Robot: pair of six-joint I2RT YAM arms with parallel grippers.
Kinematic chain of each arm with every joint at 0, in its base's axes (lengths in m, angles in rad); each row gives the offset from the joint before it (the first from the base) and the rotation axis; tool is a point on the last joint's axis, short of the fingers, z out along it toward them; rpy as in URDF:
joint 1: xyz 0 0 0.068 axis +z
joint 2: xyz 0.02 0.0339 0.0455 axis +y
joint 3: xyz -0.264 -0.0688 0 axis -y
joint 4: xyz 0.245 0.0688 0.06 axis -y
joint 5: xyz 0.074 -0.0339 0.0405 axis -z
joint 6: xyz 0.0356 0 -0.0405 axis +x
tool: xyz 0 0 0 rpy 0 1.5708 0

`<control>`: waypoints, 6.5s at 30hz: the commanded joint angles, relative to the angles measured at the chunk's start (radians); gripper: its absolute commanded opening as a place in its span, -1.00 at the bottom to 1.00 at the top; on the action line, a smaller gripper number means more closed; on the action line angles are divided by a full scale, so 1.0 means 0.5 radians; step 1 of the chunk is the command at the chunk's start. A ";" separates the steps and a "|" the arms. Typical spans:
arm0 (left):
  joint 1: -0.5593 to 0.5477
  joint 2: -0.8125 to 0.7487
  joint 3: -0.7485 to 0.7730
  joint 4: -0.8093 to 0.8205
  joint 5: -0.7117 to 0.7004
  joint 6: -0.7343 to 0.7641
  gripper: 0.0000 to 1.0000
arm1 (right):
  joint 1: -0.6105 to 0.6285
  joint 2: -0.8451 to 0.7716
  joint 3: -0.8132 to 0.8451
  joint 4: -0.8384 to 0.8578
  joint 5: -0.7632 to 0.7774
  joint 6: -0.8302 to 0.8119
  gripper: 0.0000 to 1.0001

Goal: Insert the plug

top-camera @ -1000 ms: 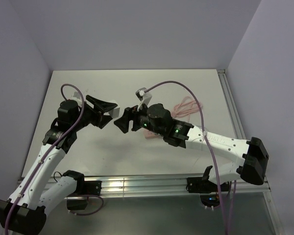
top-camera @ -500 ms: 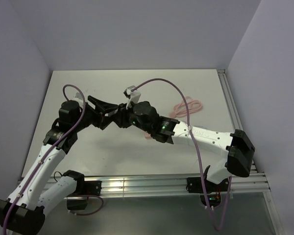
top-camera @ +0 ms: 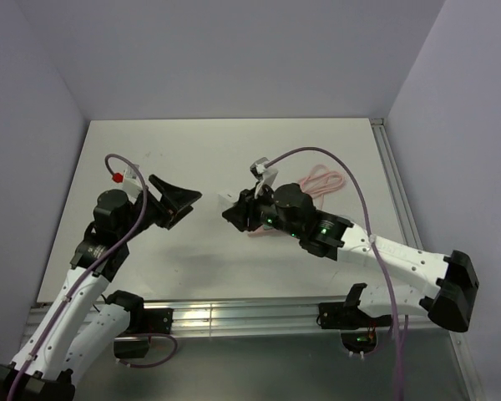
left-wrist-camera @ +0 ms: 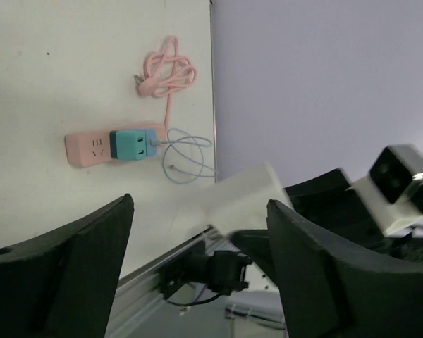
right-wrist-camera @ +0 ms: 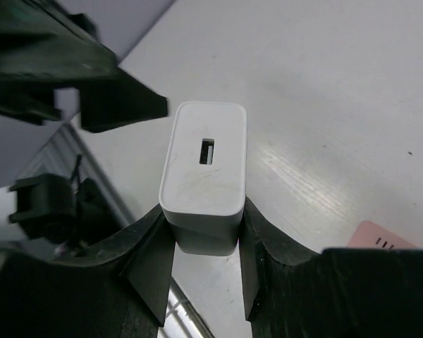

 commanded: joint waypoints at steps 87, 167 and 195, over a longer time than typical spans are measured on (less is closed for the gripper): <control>-1.722 1.748 -0.198 4.276 -1.958 5.274 -0.99 | -0.882 0.384 0.875 -0.850 -0.885 0.917 0.54; -1.605 1.625 -0.124 4.276 -1.765 5.400 -0.99 | -1.097 0.393 0.436 -0.184 -1.207 1.705 0.07; -1.584 0.205 0.020 1.564 -2.087 2.794 0.99 | -1.139 0.470 0.660 -0.429 -1.158 0.721 -1.00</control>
